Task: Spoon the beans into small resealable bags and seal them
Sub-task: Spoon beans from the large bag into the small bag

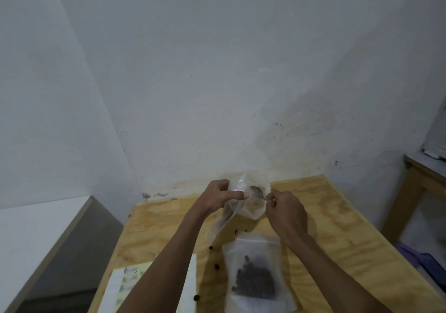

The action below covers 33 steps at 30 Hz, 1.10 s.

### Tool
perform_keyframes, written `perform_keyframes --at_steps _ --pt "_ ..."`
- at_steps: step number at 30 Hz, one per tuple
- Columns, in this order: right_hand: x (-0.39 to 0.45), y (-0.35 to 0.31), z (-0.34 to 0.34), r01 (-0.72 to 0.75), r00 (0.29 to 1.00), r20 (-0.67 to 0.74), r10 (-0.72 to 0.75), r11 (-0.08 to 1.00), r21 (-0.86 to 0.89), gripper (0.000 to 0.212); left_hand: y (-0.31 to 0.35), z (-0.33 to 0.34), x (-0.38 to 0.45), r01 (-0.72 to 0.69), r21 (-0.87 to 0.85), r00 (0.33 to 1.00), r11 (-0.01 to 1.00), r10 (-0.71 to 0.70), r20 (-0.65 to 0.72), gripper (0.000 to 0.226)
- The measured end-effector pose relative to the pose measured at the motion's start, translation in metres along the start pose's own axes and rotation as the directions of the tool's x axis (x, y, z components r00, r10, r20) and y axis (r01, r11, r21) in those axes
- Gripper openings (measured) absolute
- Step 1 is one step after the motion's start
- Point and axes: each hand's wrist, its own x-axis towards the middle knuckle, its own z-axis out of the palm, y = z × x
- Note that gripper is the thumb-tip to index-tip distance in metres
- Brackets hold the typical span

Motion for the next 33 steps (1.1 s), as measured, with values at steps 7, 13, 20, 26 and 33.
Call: perform_keyframes --at_steps 7,13,20,26,33 --pt "-0.006 -0.003 0.011 0.017 0.988 0.151 -0.007 0.997 -0.070 0.026 -0.001 0.005 0.002 0.080 -0.171 0.996 0.982 -0.074 0.041 0.072" --pt "-0.004 0.005 0.010 -0.035 0.977 0.207 0.043 0.998 -0.046 0.025 0.006 -0.003 -0.001 0.086 -0.328 0.996 0.941 -0.079 0.032 0.069" --pt "0.000 -0.001 0.008 0.023 0.990 0.143 -0.007 0.993 -0.112 0.024 0.011 -0.007 0.001 0.036 -0.164 0.999 0.986 -0.034 0.015 0.087" --pt "-0.011 -0.003 0.015 0.308 0.942 0.204 -0.266 0.927 -0.213 0.031 0.020 0.005 -0.004 0.046 0.027 0.991 0.999 -0.049 0.121 0.035" --pt "0.001 0.002 0.010 0.273 0.957 0.173 -0.235 0.929 -0.251 0.033 0.016 -0.007 -0.014 0.075 0.130 0.990 0.989 -0.089 0.106 0.039"
